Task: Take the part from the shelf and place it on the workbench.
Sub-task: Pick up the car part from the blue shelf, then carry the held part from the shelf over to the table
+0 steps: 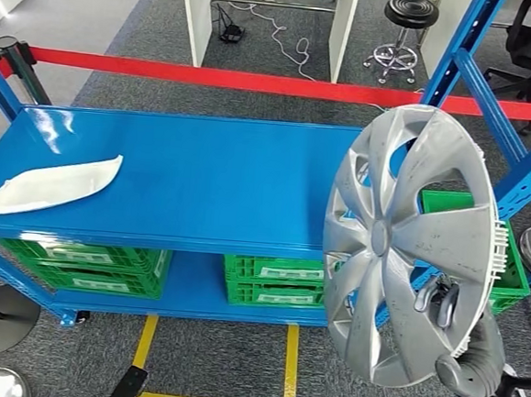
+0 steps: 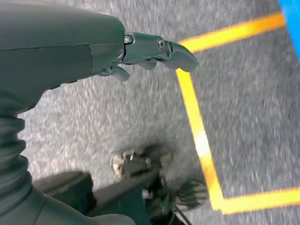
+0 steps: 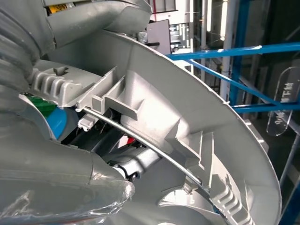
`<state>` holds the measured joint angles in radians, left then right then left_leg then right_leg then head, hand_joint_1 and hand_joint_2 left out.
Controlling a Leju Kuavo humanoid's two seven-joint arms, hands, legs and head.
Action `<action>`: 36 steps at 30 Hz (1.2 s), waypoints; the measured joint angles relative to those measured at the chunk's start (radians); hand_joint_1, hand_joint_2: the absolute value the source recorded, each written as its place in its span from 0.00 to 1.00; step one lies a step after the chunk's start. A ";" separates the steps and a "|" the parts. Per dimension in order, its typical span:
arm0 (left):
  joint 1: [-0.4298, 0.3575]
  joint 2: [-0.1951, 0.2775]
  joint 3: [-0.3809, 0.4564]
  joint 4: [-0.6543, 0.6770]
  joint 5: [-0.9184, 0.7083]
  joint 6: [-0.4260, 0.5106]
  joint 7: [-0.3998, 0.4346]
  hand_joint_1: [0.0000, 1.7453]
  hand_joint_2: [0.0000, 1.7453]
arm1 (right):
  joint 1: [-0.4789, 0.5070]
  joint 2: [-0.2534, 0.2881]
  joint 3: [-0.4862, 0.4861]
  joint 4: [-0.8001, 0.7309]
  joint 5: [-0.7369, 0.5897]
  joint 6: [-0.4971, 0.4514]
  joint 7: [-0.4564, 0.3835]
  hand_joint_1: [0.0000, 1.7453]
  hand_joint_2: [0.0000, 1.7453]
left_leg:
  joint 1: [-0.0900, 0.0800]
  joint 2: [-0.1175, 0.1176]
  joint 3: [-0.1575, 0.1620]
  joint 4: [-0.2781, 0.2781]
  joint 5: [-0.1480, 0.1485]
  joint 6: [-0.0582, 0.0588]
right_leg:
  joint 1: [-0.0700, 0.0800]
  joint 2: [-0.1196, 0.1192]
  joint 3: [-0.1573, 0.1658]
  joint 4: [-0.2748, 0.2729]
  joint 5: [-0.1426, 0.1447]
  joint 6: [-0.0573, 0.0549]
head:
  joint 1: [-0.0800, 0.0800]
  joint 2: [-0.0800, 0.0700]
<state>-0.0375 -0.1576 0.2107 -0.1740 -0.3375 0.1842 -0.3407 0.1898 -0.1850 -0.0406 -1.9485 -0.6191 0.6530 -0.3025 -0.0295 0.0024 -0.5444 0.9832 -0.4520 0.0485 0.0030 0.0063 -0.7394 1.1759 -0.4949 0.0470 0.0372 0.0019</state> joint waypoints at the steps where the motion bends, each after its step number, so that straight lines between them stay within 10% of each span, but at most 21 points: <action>1: 0.000 -0.001 0.000 0.000 -0.001 0.000 0.000 0.00 1.00 | -0.001 0.000 -0.002 0.003 0.004 0.000 0.000 1.00 1.00 | 0.000 0.000 -0.014 0.000 0.011 0.000 | -0.002 0.000 -0.009 0.066 -0.040 0.004 | 0.000 0.000; 4: 0.000 -0.001 0.000 0.000 -0.004 0.001 0.000 0.00 1.00 | -0.002 0.000 -0.008 0.010 0.012 0.004 -0.001 1.00 1.00 | 0.001 0.002 -0.059 0.003 0.045 -0.004 | -0.006 0.000 0.029 0.131 -0.025 0.013 | 0.000 0.000; 6: -0.001 -0.002 0.000 0.000 -0.006 0.001 0.000 0.00 1.00 | -0.005 0.000 -0.011 0.013 0.015 0.006 -0.002 1.00 1.00 | 0.001 0.001 -0.085 0.007 0.066 -0.012 | -0.008 -0.001 0.129 0.020 0.006 0.018 | 0.000 0.000; 9: -0.001 -0.002 0.000 -0.001 -0.008 0.003 0.000 0.00 1.00 | -0.012 0.000 -0.015 0.016 0.019 0.013 -0.006 1.00 1.00 | 0.001 0.001 -0.102 0.013 0.091 -0.030 | -0.002 0.002 0.239 -0.150 -0.036 0.003 | -0.002 0.000; 12: 0.000 -0.002 0.000 -0.001 -0.008 0.005 0.000 0.00 1.00 | -0.011 0.000 -0.020 0.017 0.033 0.020 -0.013 1.00 1.00 | 0.006 -0.001 -0.108 0.017 0.091 -0.049 | 0.000 0.000 0.230 -0.164 -0.023 -0.032 | -0.004 0.000; 17: 0.001 -0.003 0.000 -0.001 -0.010 0.006 0.000 0.00 1.00 | -0.007 0.000 -0.027 0.017 0.082 0.012 -0.031 1.00 1.00 | 0.018 -0.003 -0.157 0.243 -0.104 -0.078 | -0.003 -0.001 0.180 -0.162 0.034 -0.049 | -0.012 0.000; 19: 0.001 -0.003 0.000 -0.001 -0.013 0.005 0.001 0.00 1.00 | -0.004 0.000 -0.032 0.017 0.094 0.003 -0.034 1.00 1.00 | 0.020 -0.003 -0.132 0.263 -0.079 -0.078 | -0.003 -0.001 0.152 -0.157 0.051 -0.046 | -0.012 0.000; 24: -0.003 -0.003 0.000 -0.001 -0.016 0.006 0.002 0.00 1.00 | 0.003 0.000 -0.046 0.017 0.110 -0.005 -0.039 1.00 1.00 | 0.014 -0.006 0.047 0.002 -0.039 -0.054 | -0.004 -0.001 0.112 -0.153 0.091 -0.024 | -0.012 0.000; 27: -0.002 -0.002 0.000 -0.001 -0.016 0.007 0.002 0.00 1.00 | 0.009 0.000 -0.048 0.018 0.113 -0.007 -0.042 1.00 1.00 | 0.011 -0.003 0.036 -0.016 -0.017 -0.034 | -0.009 0.000 0.099 -0.156 0.103 -0.007 | -0.015 0.000; 32: -0.002 0.000 0.001 -0.001 -0.017 0.010 0.002 0.00 1.00 | 0.015 0.000 -0.050 0.020 0.117 -0.010 -0.049 1.00 1.00 | 0.014 0.001 -0.024 -0.020 0.040 -0.012 | -0.012 -0.001 0.041 0.076 -0.086 0.015 | -0.010 0.000; 34: -0.002 0.001 0.002 0.000 -0.017 0.011 0.002 0.00 1.00 | 0.015 0.000 -0.050 0.022 0.117 -0.012 -0.052 1.00 1.00 | 0.014 0.002 -0.056 -0.018 0.065 -0.015 | -0.012 -0.001 0.060 0.120 -0.068 0.020 | -0.010 0.000; 36: -0.003 0.002 0.002 -0.001 -0.017 0.011 0.002 0.00 1.00 | 0.013 0.000 -0.050 0.025 0.117 -0.013 -0.053 1.00 1.00 | 0.015 0.002 -0.088 -0.015 0.089 -0.021 | -0.015 -0.001 0.146 0.031 -0.015 0.023 | -0.010 0.000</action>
<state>-0.0402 -0.1554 0.2125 -0.1745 -0.3548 0.1954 -0.3388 0.2032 -0.1854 -0.0904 -1.9238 -0.5024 0.6400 -0.3555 -0.0148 0.0041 -0.6320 0.9685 -0.3632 0.0277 -0.0117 0.0052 -0.5939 1.2069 -0.5098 0.0704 0.0272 0.0019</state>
